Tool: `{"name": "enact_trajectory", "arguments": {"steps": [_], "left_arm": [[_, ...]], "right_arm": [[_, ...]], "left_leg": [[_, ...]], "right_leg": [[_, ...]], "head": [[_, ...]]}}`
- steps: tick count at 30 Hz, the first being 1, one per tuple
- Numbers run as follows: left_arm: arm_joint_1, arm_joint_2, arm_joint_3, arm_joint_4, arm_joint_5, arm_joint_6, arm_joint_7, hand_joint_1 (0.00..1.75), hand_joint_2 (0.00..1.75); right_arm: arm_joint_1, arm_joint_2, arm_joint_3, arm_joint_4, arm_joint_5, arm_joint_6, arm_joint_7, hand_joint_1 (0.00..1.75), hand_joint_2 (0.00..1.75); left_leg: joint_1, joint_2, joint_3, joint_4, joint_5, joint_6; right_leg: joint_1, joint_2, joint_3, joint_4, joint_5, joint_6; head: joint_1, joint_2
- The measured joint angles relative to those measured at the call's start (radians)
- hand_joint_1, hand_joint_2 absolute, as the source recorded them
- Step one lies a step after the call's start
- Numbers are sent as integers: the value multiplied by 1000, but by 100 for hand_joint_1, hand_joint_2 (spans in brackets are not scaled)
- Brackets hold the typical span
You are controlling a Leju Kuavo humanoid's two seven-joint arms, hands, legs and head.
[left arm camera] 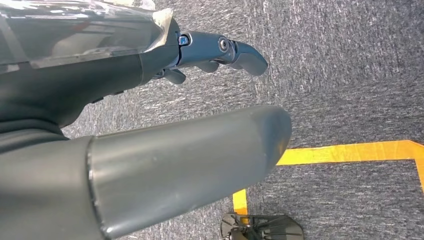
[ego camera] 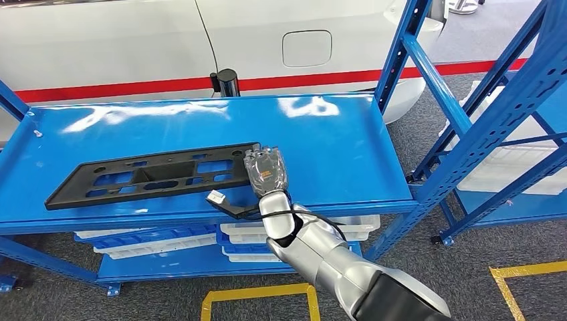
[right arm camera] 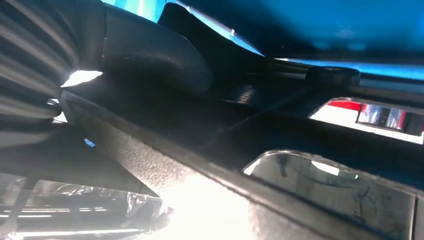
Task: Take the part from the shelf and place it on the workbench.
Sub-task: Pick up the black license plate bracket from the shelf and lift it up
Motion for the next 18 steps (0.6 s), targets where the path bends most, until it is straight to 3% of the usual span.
{"name": "enact_trajectory", "arguments": {"steps": [9, 15, 18], "left_arm": [[1, 0, 15, 0, -14, 1, 0, 0, 0], [2, 0, 32, 0, -14, 12, -13, 0, 0], [4, 0, 38, 0, -14, 13, -16, 0, 131]], "right_arm": [[18, 2, -82, 0, -12, -144, -89, 175, 175], [21, 31, -208, -6, -178, -256, -290, 175, 175], [16, 48, -274, -13, -223, -279, -347, 175, 175]], "left_leg": [[0, 0, -1, 0, 0, 0], [0, 0, -3, 0, 0, 0], [0, -1, -4, 0, 0, 0]], "right_leg": [[0, 0, -1, 0, 0, 0], [0, 0, -3, 0, 0, 0], [0, -1, -4, 0, 0, 0]], "head": [[0, 0], [0, 0], [0, 0]]}}
